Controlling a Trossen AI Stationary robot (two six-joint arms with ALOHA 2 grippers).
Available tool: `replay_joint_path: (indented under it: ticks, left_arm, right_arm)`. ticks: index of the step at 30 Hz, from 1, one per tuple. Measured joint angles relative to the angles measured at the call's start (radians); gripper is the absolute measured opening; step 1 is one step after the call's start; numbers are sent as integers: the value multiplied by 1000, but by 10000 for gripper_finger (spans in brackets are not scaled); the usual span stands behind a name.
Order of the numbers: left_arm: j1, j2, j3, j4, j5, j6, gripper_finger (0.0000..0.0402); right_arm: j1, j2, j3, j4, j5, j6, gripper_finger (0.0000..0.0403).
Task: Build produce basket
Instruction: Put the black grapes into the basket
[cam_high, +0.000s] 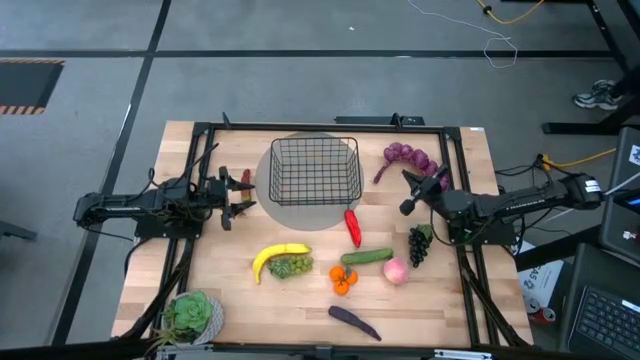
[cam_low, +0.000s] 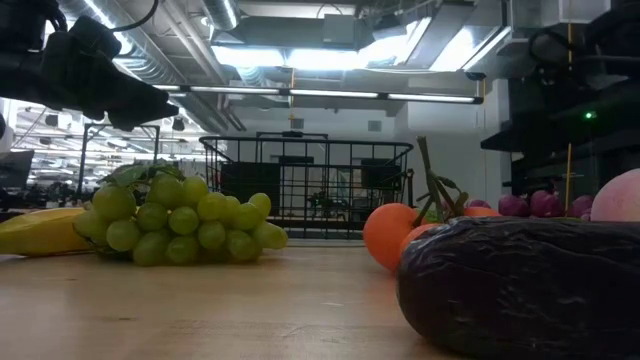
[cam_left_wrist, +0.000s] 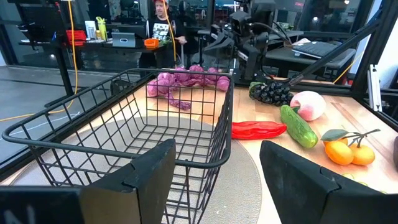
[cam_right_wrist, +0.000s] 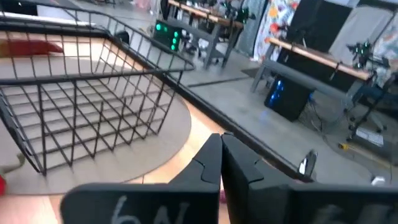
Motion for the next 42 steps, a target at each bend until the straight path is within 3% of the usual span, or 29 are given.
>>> replay_joint_path:
  ticks: [4,8,14,19,24,35,39,42]
  left_arm:
    - [0,0,0,0,0,0,230]
    - [0,0,0,0,0,0,230]
    - [0,0,0,0,0,0,230]
    - [0,0,0,0,0,0,230]
    - [0,0,0,0,0,0,230]
    - [0,0,0,0,0,0,230]
    - [0,0,0,0,0,0,230]
    - [0,0,0,0,0,0,230]
  right_arm:
    - [-4,0,0,-8,2,37,3]
    - [-4,0,0,51,23,-116,3]
    - [-4,-1,0,209,-116,-240,3]
    - [-17,-1,1,305,-191,-238,3]
    - [-74,0,26,288,-205,-131,31]
    - [-170,6,148,291,-263,-112,133]
    - [-169,6,151,266,-275,104,139]
    - [-168,-2,151,200,-391,269,140]
